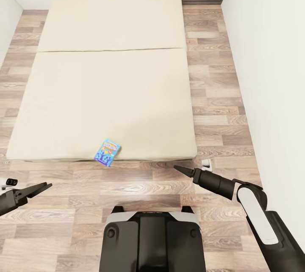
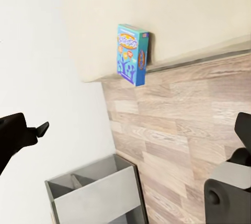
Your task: Put all the toys in the child's room - the three board games (two on the bed and one on the table), the two jigsaw puzzles on the table, and the tennis ball on the table - inside the toy box on the table in the child's room.
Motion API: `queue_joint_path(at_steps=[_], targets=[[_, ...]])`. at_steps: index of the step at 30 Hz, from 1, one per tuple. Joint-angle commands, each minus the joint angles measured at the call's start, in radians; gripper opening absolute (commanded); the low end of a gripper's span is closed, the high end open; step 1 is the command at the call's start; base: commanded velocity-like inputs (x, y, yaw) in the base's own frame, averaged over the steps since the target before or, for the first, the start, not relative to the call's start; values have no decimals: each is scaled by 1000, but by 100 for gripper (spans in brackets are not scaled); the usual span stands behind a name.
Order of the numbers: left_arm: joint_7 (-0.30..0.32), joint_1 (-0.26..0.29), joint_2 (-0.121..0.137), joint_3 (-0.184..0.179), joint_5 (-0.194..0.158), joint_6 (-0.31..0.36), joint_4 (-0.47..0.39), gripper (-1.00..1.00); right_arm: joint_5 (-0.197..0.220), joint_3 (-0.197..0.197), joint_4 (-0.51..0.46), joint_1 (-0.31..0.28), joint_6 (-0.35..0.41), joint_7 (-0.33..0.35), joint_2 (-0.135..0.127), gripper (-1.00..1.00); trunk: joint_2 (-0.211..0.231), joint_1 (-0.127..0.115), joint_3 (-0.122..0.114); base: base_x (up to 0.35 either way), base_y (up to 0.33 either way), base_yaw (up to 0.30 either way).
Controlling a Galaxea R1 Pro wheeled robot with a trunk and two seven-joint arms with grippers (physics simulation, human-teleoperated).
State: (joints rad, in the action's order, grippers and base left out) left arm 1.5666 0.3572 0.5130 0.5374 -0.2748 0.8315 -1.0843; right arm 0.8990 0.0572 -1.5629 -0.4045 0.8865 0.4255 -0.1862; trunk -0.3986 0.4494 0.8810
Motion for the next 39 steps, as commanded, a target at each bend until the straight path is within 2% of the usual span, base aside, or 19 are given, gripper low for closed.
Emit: queue_joint_path(at_steps=[1, 6, 11, 39], targets=[[4, 0, -3, 0, 1, 11, 0, 100, -3, 0, 0, 0, 3, 4, -1, 100, -1, 1, -1, 0, 0, 0], [4, 0, -16, -2, 2, 9, 0, 100, -3, -2, -2, 0, 2, 8, -1, 100, -1, 1, -9, 0, 0, 0], [4, 0, -33, -8, 2, -20, -1, 100, -3, -4, -2, 0, 2, 9, 0, 100, -1, 1, -17, 0, 0, 0], [4, 0, -34, -7, -3, -28, -2, 100, -3, -2, -2, 0, 2, 6, 1, 100, -1, 1, -63, 0, 0, 0]])
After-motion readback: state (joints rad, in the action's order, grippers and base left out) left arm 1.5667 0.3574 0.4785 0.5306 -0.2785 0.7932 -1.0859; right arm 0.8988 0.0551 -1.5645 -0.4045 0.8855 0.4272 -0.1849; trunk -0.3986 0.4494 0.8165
